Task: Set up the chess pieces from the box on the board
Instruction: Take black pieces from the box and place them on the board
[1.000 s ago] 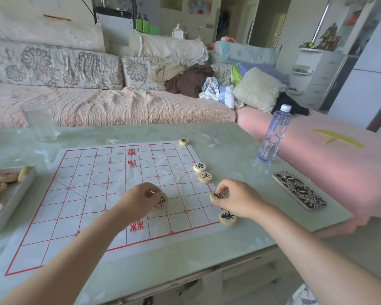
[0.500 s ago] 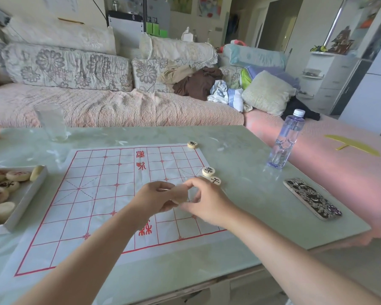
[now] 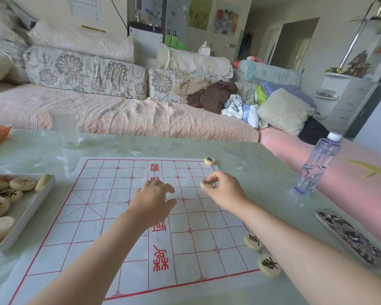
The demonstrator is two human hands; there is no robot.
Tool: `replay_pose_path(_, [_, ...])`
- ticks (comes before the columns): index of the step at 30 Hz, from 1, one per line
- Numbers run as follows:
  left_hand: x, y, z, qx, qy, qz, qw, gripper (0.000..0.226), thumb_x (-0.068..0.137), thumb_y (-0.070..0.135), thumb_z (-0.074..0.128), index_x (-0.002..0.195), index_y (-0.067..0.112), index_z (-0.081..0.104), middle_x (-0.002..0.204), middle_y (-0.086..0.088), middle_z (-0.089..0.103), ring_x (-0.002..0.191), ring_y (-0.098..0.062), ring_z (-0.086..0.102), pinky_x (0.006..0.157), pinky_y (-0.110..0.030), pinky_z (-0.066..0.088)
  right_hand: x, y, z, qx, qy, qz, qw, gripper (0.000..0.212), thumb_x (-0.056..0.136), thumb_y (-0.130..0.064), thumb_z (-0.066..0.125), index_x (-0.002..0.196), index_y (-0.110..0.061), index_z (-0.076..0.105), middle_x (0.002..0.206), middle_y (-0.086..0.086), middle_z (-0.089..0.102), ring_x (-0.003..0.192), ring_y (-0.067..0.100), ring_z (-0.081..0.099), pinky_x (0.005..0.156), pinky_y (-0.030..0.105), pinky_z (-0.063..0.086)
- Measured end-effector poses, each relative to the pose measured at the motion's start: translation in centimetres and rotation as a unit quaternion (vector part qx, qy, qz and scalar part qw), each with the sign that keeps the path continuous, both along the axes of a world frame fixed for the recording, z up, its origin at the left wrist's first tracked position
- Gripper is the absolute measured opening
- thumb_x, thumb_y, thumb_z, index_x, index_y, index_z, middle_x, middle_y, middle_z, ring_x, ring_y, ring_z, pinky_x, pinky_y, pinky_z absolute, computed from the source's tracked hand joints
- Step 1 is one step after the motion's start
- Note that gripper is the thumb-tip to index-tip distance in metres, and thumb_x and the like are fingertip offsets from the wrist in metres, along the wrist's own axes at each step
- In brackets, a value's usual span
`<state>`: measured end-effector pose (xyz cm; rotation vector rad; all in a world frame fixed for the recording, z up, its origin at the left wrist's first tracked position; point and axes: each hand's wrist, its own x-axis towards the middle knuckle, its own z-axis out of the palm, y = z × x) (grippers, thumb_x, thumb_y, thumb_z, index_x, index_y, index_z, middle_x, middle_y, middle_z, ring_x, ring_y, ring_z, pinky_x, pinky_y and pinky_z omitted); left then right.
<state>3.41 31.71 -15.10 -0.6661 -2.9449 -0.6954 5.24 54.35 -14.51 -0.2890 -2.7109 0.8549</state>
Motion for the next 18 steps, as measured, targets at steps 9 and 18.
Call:
replay_pose_path(9, [-1.6, -2.9, -2.1, -0.097, 0.005, 0.009, 0.995, 0.068, 0.078, 0.073, 0.049, 0.136, 0.039, 0.042, 0.138, 0.011, 0.037, 0.128, -0.014, 0.031, 0.106, -0.036, 0.030, -9.0, 5.4, 0.2, 0.095, -0.071, -0.101, 0.988, 0.021, 0.085, -0.041, 0.069, 0.099, -0.028, 0.062, 0.109, -0.005, 0.067, 0.102, 0.020, 0.062, 0.082, 0.030, 0.045])
replay_pose_path(18, [-1.9, -3.1, -2.5, -0.085, 0.010, 0.011, 0.996, 0.066, 0.077, 0.074, 0.047, 0.135, 0.043, 0.041, 0.136, 0.014, 0.035, 0.127, -0.013, 0.030, 0.105, -0.035, 0.029, -11.8, 4.9, -1.1, 0.186, -0.108, -0.082, 0.973, 0.031, 0.093, -0.043, 0.058, 0.113, -0.019, 0.058, 0.117, 0.003, 0.062, 0.105, 0.026, 0.060, 0.083, 0.034, 0.047])
